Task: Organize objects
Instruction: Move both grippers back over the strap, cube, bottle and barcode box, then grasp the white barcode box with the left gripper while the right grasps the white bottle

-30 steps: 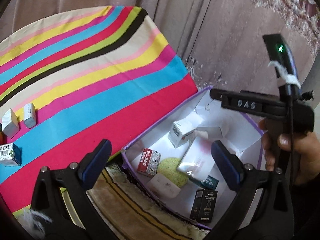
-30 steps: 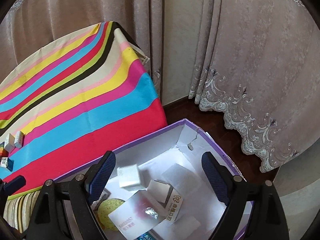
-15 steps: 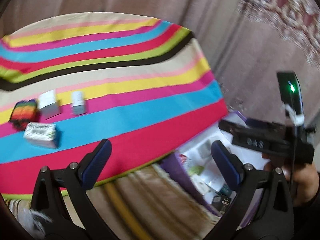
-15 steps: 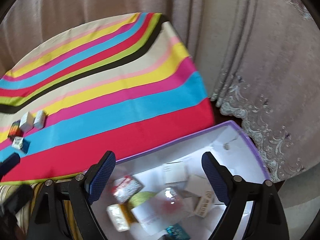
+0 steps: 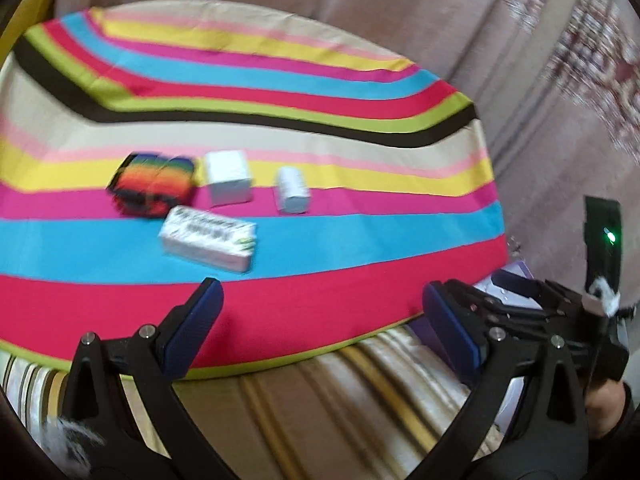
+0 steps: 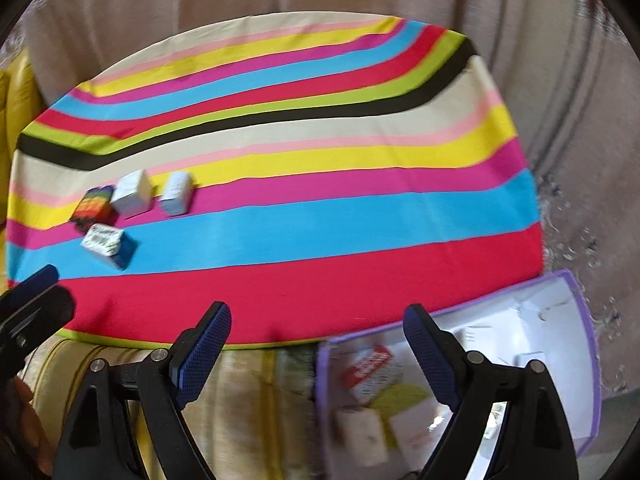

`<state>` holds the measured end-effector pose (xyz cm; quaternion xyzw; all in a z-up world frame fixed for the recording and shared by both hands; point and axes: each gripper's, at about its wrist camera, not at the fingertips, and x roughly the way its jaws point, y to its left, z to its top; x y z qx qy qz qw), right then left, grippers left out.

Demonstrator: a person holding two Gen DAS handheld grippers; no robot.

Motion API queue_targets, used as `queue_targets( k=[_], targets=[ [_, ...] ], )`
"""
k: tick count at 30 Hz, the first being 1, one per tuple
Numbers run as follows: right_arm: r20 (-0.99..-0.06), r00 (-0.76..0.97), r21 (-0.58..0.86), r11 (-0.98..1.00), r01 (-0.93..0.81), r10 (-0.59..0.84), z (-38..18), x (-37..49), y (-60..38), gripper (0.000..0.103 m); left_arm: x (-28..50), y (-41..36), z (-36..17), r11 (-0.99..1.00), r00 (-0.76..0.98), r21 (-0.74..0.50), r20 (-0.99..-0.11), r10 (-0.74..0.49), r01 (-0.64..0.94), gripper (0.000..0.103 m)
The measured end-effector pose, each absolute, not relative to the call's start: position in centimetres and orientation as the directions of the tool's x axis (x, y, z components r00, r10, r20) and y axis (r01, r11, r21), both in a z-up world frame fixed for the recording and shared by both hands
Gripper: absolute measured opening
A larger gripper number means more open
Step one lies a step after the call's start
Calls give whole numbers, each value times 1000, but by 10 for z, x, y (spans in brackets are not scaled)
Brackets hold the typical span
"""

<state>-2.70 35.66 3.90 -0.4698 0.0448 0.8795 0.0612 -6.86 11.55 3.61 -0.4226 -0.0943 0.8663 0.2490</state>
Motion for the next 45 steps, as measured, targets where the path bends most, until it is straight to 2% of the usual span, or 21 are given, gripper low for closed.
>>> queue_targets(
  k=[13, 25, 33, 35, 40, 45],
  targets=[
    [-859, -512, 53, -998, -27, -31, 18, -42, 306, 89, -97, 68, 17, -911, -517, -330, -750, 412, -246, 101],
    [-866, -495, 76, -997, 1, -67, 8, -54, 298, 89, -136, 97, -6, -942, -464, -185, -833, 301, -279, 101],
    [-866, -493, 104, -994, -14, -84, 5, -64, 303, 89, -155, 105, -20, -950, -435, -147, -862, 259, -275, 100],
    [-863, -498, 106, -994, -18, -83, 5, -69, 302, 89, -157, 106, -22, -952, -437, -136, -864, 249, -274, 98],
    [-851, -519, 108, -993, -39, -72, 6, -85, 303, 89, -157, 106, -20, -956, -469, -112, -852, 233, -270, 79],
    [-828, -558, 105, -993, -62, -53, 8, -106, 301, 89, -154, 104, -19, -958, -489, -114, -840, 233, -262, 79]
  ],
)
